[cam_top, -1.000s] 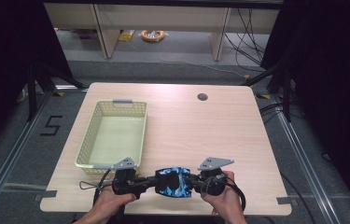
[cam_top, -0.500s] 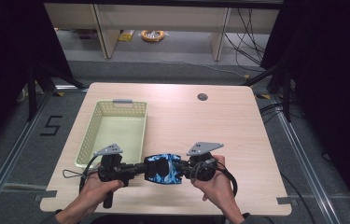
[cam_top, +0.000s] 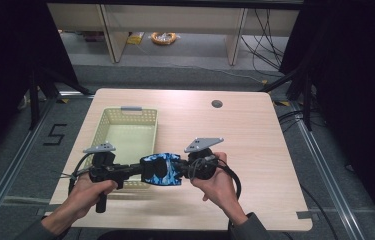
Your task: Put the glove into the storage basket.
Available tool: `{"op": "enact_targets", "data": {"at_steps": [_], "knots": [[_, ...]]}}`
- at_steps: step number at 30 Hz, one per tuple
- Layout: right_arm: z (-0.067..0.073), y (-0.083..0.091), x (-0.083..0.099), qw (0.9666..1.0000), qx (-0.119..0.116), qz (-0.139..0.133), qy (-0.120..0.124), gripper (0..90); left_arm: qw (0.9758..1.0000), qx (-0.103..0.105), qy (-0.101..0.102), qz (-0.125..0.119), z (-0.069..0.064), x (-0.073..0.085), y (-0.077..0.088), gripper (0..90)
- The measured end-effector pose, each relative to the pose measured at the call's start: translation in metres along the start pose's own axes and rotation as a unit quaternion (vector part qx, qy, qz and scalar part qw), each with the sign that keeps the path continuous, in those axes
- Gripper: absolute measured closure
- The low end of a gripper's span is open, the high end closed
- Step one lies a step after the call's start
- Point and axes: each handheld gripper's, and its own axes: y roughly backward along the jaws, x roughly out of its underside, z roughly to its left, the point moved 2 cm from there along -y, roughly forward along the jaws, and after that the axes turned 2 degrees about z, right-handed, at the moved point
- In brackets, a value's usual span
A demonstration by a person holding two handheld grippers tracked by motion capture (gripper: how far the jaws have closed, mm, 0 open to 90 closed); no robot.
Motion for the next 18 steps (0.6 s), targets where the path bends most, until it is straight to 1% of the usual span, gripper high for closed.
{"op": "enact_targets", "data": {"at_steps": [3,4,5,8,9,10,11,13,14,15,16,17,18], "knots": [[0.0,-0.004,-0.008,1.0,-0.004,-0.002,0.0,81.7,1.0,-0.005,0.004,-0.001,0.005,-0.005,0.005,84.6],[0.0,-0.006,-0.012,0.9999,-0.006,-0.005,0.006,81.7,0.9999,-0.01,0.003,-0.001,0.006,-0.006,0.007,84.6],[0.001,-0.007,-0.014,1.0,-0.002,-0.002,0.004,81.7,0.9999,-0.011,0.004,-0.003,0.008,-0.008,0.009,84.4],[0.002,-0.012,-0.024,1.0,-0.004,-0.002,0.007,81.7,0.9998,-0.016,0.005,-0.004,0.013,-0.011,0.014,84.1],[0.002,-0.013,-0.027,0.9999,-0.004,-0.001,0.012,81.6,0.9998,-0.016,0.007,-0.007,0.016,-0.013,0.016,84.1],[0.003,-0.015,-0.03,0.9999,-0.002,-0.001,0.016,81.6,0.9997,-0.017,0.01,-0.011,0.018,-0.013,0.017,84.0],[0.004,-0.017,-0.033,0.9998,-0.005,-0.004,0.016,81.6,0.9995,-0.022,0.014,-0.017,0.023,-0.013,0.02,84.0],[0.008,-0.023,-0.04,0.9998,-0.006,-0.001,0.02,81.6,0.9993,-0.025,0.021,-0.017,0.029,-0.013,0.024,84.1],[0.009,-0.027,-0.042,0.9997,-0.003,-0.011,0.02,81.6,0.9991,-0.027,0.026,-0.019,0.034,-0.013,0.026,84.1],[0.008,-0.029,-0.045,0.9997,-0.007,-0.002,0.024,81.6,0.999,-0.024,0.032,-0.021,0.038,-0.013,0.027,84.1],[0.009,-0.033,-0.048,0.9997,-0.009,0.002,0.021,81.6,0.9986,-0.027,0.04,-0.021,0.043,-0.013,0.029,84.1],[0.009,-0.038,-0.05,0.9997,-0.009,0.0,0.023,81.6,0.9982,-0.031,0.047,-0.02,0.049,-0.012,0.031,84.1],[0.01,-0.045,-0.054,0.9997,-0.011,0.007,0.022,81.6,0.998,-0.034,0.049,-0.02,0.053,-0.012,0.033,84.1]]}}
